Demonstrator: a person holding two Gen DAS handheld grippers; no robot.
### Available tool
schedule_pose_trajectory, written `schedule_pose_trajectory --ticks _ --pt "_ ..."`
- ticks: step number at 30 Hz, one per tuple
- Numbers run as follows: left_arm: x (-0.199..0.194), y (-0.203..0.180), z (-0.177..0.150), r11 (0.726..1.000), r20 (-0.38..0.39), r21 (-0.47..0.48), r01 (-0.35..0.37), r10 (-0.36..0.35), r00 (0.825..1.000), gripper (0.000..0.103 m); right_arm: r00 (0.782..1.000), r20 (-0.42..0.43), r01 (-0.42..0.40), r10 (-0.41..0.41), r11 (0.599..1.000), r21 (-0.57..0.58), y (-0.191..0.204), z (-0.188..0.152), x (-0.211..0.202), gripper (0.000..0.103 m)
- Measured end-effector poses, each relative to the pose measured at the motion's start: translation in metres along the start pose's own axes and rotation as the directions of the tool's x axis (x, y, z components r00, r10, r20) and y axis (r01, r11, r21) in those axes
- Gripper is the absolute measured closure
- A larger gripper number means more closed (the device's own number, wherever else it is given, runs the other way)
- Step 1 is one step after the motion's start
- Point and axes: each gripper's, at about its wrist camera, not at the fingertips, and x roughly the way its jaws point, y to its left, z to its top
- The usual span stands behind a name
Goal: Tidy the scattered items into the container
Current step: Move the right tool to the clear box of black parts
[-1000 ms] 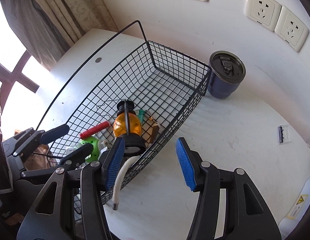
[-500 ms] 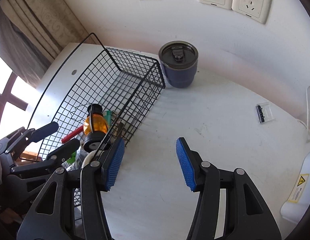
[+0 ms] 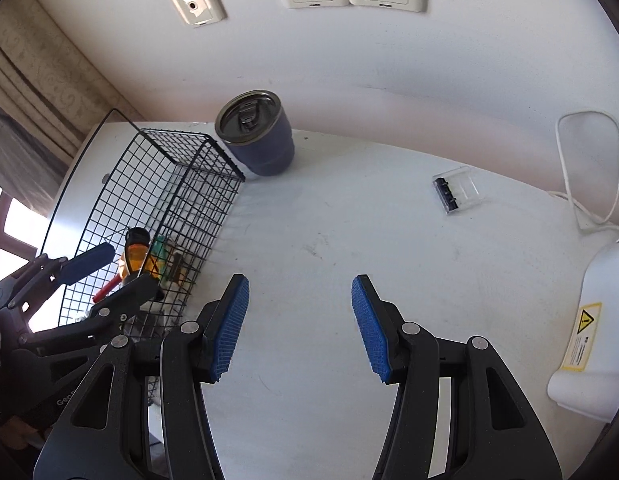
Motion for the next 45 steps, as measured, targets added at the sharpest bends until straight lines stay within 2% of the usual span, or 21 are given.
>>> schedule_pose_trajectory --ticks 19,30,45 --pt "0.03 -0.078 0.032 0.989 -0.032 0.12 0.092 -0.089 0.996 0.052 0.995 0.006 0.094 -0.096 0.978 0.184 -0.089 -0.012 -0.014 0.048" --pt "0.05 -0.09 0.049 0.987 -0.063 0.121 0.11 -0.103 0.993 0.052 0.993 -0.035 0.115 -0.11 0.974 0.193 -0.114 0.007 0.01 0.046" --pt "0.08 -0.086 0.067 0.986 -0.103 0.115 0.117 -0.105 0.989 0.052 0.985 -0.1 0.156 -0.14 0.971 0.178 -0.135 0.045 0.059 0.046"
